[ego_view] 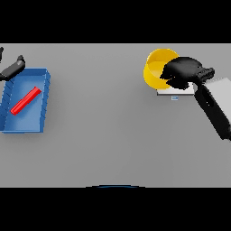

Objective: Pick up the red beaker and tilt it to pour out 1 green nut into yellow bowl. Pick up the yellow bowl and place it on the metallic measuring scale.

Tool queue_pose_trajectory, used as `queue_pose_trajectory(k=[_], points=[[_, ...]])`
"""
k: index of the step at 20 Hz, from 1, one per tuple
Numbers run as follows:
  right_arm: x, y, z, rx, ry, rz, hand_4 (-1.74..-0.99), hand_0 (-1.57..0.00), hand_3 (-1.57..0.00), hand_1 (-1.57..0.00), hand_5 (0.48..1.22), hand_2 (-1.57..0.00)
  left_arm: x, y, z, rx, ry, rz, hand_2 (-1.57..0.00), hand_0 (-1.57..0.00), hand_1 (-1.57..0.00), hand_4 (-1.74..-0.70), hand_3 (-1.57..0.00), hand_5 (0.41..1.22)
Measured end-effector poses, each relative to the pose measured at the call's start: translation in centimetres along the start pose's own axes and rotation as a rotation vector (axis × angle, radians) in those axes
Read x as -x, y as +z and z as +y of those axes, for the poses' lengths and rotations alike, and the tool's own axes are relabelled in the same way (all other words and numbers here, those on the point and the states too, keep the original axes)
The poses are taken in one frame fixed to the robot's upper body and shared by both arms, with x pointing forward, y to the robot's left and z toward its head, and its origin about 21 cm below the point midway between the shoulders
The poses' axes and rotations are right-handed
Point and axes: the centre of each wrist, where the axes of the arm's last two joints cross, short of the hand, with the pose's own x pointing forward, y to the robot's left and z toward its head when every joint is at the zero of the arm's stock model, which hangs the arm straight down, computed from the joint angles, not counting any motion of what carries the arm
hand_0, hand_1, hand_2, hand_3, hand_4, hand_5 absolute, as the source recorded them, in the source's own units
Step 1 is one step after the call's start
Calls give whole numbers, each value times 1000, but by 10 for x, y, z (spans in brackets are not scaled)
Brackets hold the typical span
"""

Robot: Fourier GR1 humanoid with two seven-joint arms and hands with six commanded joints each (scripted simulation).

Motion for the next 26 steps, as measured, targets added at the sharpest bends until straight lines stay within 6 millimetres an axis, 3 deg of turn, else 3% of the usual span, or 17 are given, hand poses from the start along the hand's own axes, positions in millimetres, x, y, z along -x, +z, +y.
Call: queue_pose_trajectory(k=[7, 13, 15, 16, 17, 18, 21, 26], points=[[37, -4, 20, -11, -62, 133, -1730, -1500, -1538, -1344, 1221, -1429, -2, 5, 1, -11, 16, 29, 1, 1, 1, -842, 1, 775], [44, -10, 30, -35, -62, 144, -1730, -1397, -1562, -1205, 1221, -1316, -1, 6, 4, -15, 1, 40, 1, 1, 1, -838, 1, 776], [46, -10, 28, -27, -78, 160, -1728, -1417, -1536, -1230, 1221, -1402, 2, 6, 3, -6, 2, 37, 1, 1, 1, -840, 1, 771], [48, -10, 29, -29, -87, 157, -1670, -1404, -1543, -1181, 1221, -1293, 2, 6, 1, 1, 7, 28, 1, 1, 1, -841, 1, 772], [47, -11, 29, -33, -99, 158, -1644, -1410, -1387, -1150, 1221, -1182, 2, 4, 0, 1, 11, 39, 1, 1, 1, -843, 1, 773], [48, -10, 30, -39, -111, 155, -1621, -1325, -1237, -1039, 1155, -1042, -1, 4, 0, -6, 13, 35, 1, 1, 1, -844, 1, 775], [46, -13, 25, -59, -132, 181, -1564, -947, -879, -687, 991, -672, 1, 1, 3, 0, 11, 33, 1, 1, 1, -849, 1, 767], [49, -11, 25, -84, -160, 180, -1501, -372, -558, -279, 865, -345, -5, 2, 2, 2, 7, 14, 1, 1, 1, -854, 1, 771]])
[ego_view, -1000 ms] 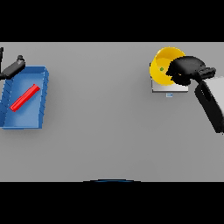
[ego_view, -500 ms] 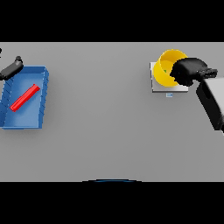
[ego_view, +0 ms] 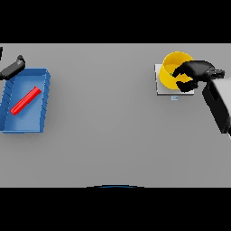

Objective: Pick up the red beaker and tilt it to pour out 1 green nut into yellow bowl. Pick up the yellow bowl and place it on the metallic measuring scale.

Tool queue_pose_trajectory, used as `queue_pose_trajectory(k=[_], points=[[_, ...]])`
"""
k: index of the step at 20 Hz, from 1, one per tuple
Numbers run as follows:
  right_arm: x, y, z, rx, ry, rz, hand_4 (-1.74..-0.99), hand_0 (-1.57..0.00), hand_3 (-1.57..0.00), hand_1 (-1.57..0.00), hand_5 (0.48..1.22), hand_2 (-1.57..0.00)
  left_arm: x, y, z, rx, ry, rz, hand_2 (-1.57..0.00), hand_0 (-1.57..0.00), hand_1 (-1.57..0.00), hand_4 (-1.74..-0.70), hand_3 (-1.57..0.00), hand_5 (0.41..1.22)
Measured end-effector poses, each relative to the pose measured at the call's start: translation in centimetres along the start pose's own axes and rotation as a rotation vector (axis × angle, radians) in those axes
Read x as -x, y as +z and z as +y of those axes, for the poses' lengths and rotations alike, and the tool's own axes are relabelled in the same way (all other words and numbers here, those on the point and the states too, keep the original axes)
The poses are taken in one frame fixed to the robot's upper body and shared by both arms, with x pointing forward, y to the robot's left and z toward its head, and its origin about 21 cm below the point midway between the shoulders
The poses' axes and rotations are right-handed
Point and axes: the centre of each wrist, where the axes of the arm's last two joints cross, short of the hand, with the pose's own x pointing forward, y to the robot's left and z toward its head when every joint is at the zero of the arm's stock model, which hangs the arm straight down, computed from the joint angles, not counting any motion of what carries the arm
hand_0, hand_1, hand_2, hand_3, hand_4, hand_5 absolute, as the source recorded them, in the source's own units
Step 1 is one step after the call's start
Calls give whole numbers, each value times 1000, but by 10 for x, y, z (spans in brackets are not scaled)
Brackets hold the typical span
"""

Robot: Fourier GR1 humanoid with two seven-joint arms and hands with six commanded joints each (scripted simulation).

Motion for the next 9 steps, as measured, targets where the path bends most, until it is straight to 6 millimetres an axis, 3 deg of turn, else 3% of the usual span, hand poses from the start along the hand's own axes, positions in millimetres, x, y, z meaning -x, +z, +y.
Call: queue_pose_trajectory(k=[4, 9], points=[[4, 0, 0, -17, 24, 25, -1452, -152, -397, -114, 818, -182, 2, 0, -2, 6, 3, 5, 1, 1, 1, -856, 1, 772], [4, 0, 2, -32, 38, 14, -1414, -49, -263, -37, 796, -59, 2, 4, -4, -11, 2, 4, 1, 1, 1, -851, 1, 768]])
